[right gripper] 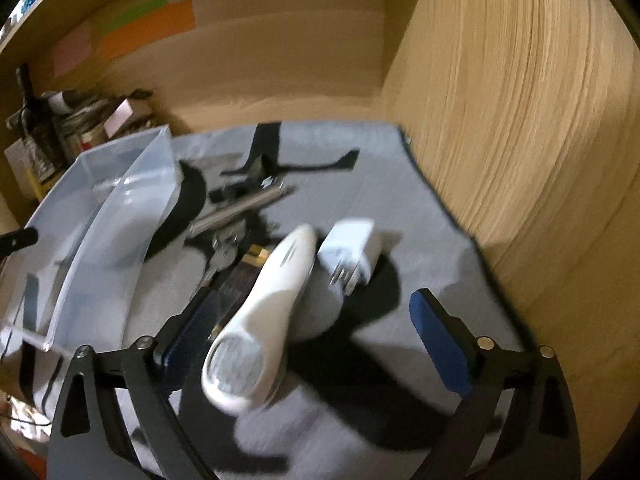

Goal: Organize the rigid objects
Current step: 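Grasp the clear plastic box wall with the left gripper while right tool approaches items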

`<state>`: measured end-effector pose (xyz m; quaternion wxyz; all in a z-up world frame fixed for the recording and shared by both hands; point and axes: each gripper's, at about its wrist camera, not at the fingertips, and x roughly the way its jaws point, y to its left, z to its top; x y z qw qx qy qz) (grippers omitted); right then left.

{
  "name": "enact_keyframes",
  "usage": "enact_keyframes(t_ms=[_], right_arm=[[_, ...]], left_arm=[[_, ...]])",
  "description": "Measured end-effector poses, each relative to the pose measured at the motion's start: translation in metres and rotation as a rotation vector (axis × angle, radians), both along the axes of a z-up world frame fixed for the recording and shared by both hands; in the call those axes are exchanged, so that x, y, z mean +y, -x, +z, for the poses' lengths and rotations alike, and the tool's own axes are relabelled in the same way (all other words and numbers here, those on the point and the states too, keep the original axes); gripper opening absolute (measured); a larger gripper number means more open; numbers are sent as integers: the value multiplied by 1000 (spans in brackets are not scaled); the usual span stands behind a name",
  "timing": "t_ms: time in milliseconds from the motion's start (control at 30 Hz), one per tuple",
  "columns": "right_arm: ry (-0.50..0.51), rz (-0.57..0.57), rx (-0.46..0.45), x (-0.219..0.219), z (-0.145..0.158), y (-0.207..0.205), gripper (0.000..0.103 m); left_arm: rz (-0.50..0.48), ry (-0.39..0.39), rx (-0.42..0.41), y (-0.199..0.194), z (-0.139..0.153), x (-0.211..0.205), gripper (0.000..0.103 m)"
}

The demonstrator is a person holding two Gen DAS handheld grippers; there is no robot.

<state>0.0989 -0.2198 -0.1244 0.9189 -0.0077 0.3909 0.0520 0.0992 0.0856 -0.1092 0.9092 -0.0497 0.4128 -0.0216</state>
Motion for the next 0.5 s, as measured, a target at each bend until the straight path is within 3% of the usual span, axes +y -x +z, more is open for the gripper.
enact_keyframes(t_ms=[200,267,400,500], right_arm=[[-25,31,63,12,-21,8,74],[-51,32,93,10,-28,5,69],[-111,-12,99,5,-36,-1,67],[-108,-13,80,6,-34,2,56]], left_arm=[[-21,25,8,1,-2,-3,13],[-21,13,3,2,-3,-5,13],[-8,8,-11,4,-3,-6,13],[1,17,-13,4,-3,-5,13]])
